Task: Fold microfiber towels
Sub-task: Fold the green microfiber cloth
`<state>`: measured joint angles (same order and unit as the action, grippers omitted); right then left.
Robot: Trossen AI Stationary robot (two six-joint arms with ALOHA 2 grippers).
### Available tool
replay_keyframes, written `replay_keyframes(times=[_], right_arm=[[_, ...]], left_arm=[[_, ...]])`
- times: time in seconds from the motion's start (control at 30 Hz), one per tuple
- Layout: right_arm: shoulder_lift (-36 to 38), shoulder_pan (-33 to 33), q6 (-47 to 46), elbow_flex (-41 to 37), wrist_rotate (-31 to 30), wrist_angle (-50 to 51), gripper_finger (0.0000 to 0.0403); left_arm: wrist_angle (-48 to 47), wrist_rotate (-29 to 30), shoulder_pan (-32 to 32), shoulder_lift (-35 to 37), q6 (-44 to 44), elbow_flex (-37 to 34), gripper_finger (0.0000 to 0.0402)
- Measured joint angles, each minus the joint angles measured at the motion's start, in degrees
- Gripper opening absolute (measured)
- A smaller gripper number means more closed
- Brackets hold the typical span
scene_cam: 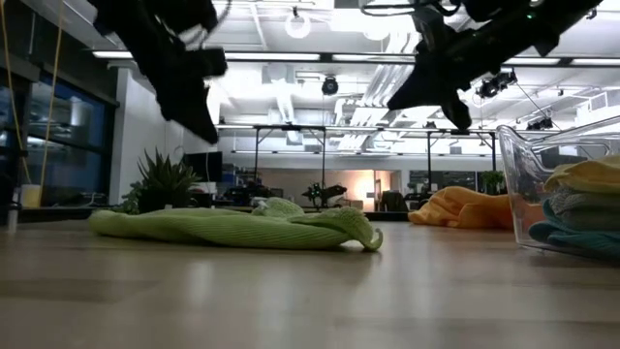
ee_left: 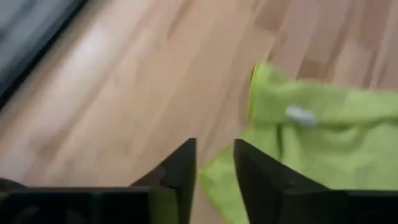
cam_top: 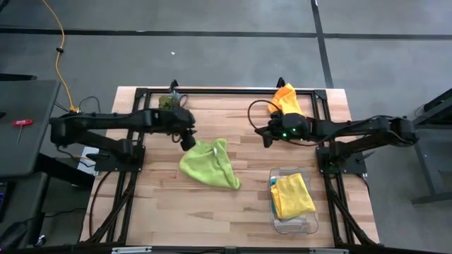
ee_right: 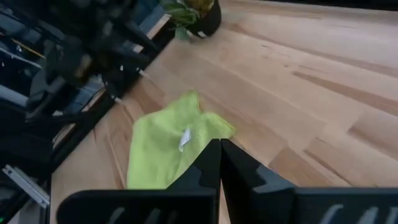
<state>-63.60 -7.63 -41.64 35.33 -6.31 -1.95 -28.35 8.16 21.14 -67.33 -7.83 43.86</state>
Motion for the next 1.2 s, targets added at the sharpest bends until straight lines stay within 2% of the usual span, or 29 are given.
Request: replay_keyframes(times=[0.07,0.2,0.3,0.47,0.63,0.83,1.2], right_arm=[[0.4,0.6,-0.6,-0.8,-0.7,-0.4,0.0],[-0.4,1.8,-0.5,-1.1,-1.3,-0.9,0.0],[-0.6,2.5,-0.2,-1.1,-2.3,-0.6,0.0],[-0.8,3.5,0.3,-1.1,-3.5,-0.7,0.0],[-1.0,3.7,0.2,-1.1,-5.9,-0.8,0.0],[-1.0,3.7,0.5,-1.1,-6.0,-0.7,0.0],[-1.0,3.7,-1.1,-1.1,-7.5,-0.9,0.0]], left_arm=[[0.2,-1.5,0.9,-3.2,2.3,0.0,0.0132],[5.0,-10.8,3.7,-6.7,6.1,-0.8,0.018],[11.2,-14.8,6.1,-6.6,6.7,-5.9,0.0195],[20.0,-16.5,8.6,-5.5,5.8,-14.0,0.0189],[25.8,-16.1,8.9,-6.3,6.5,-18.1,0.0173],[27.3,-14.7,8.9,-8.7,10.0,-19.9,0.0159],[33.5,-13.8,8.9,-17.0,7.5,-19.7,0.0153]])
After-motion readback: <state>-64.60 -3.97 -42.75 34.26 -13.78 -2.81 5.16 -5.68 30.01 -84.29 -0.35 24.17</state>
